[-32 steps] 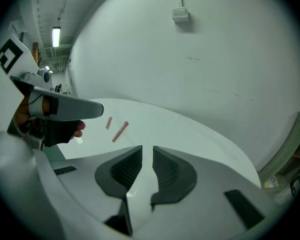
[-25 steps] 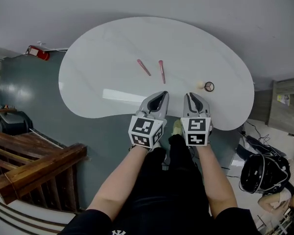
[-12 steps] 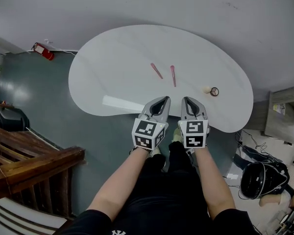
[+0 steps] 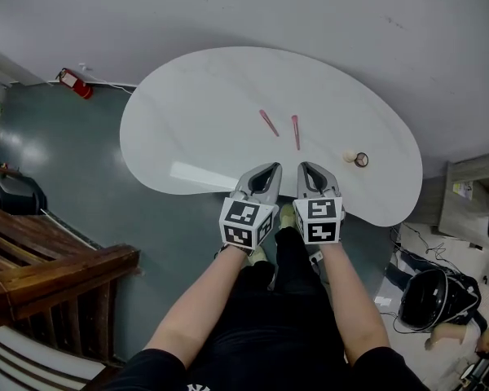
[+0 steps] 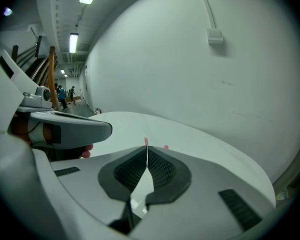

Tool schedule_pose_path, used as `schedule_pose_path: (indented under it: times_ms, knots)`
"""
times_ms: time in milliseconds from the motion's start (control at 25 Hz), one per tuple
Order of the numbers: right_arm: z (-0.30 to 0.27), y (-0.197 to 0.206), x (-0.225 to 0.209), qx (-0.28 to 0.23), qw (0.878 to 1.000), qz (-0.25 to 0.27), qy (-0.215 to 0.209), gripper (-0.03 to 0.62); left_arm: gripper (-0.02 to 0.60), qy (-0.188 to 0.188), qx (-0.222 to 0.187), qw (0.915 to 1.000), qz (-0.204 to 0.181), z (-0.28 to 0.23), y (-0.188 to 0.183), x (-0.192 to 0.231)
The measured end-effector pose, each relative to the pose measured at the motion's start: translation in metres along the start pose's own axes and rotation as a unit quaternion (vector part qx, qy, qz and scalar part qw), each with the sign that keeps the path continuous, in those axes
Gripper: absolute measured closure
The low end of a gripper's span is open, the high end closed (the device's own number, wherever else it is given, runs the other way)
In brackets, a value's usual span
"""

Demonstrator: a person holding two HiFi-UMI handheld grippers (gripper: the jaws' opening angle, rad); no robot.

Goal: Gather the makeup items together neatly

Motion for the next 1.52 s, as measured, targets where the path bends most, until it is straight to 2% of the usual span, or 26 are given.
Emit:
schedule_pose_path:
  times_ms: [240,600,760,1120,1520]
  knots:
    - [-0.038,0.002,0.003,0.004,0.999,0.004,-0.036,0.572,0.574,-0.025,0.010,0.9996,0.009,-0.016,0.007,0.023]
    - [-0.105,0.018,0.002,0.049,0.995,0.001,-0.087,0.569,0.574,-0.068,0.036,0.9964,0.035,-0.047,0.027,0.065]
    - [-0.135,0.030,-0.002,0.084,0.991,0.009,-0.107,0.513,0.574,-0.086,0.049,0.9940,0.046,-0.062,0.039,0.079]
    - [-0.181,0.052,-0.007,0.135,0.982,0.020,-0.128,0.513,0.574,-0.119,0.065,0.9888,0.062,-0.085,0.056,0.103]
    - [-0.201,0.061,-0.010,0.171,0.975,0.035,-0.138,0.508,0.574,-0.135,0.076,0.9857,0.066,-0.097,0.062,0.121]
Point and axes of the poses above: the fingertips, and each gripper's own axes: z backward along the fingers, x to its left, y out of its underside, the point moved 7 cm from there along z, backward along the fingers, and after that the axes turned 10 degrees about -x, right-handed, at the moved point
